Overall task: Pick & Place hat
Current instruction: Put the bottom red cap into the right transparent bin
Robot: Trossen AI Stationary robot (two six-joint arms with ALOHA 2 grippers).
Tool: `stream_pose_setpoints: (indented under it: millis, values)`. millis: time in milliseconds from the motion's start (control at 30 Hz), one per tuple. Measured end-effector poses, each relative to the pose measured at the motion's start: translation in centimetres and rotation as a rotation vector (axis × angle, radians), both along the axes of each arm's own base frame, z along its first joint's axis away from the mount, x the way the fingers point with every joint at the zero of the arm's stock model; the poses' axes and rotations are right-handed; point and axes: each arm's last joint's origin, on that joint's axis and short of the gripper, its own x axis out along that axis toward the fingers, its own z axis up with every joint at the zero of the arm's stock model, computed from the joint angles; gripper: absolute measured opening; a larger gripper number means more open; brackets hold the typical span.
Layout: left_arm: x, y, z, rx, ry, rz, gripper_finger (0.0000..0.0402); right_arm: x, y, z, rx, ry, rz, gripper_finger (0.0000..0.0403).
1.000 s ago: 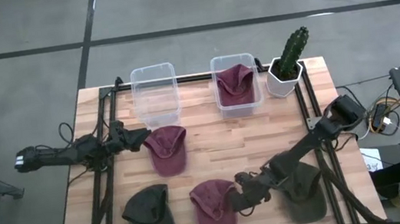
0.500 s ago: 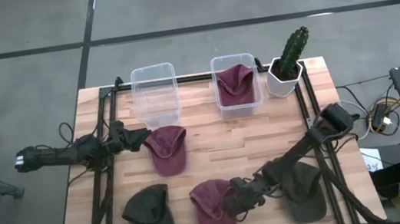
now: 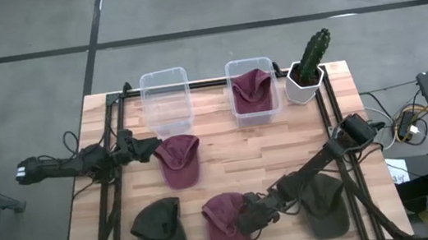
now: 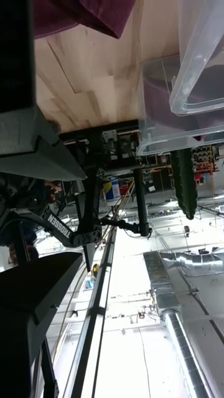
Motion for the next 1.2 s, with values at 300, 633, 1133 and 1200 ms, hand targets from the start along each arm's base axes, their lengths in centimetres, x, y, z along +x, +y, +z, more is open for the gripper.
stream_pose_setpoints:
  millis: [300,633,1133,1200]
  values:
    - [0.0,0.0,0.0,-0.003,-0.002,0.000,0.0193,-0.1,-0.1,0.0,0.002,0.006,-0.005,0.0015]
    - [0.0,0.0,0.0,-0.002,-0.001,0.000,0.0193,-0.8,-1.1,4.2,-0.049,-0.032,-0.057,0.0013]
    - [0.0,0.0,0.0,-0.002,0.001,0.000,0.0193,-9.8,-10.7,14.9,-0.417,0.124,-0.336,0.0012]
    - [0.0,0.0,0.0,-0.003,0.000,0.000,0.0193,-10.7,-12.0,15.8,-0.450,0.129,-0.362,0.0012]
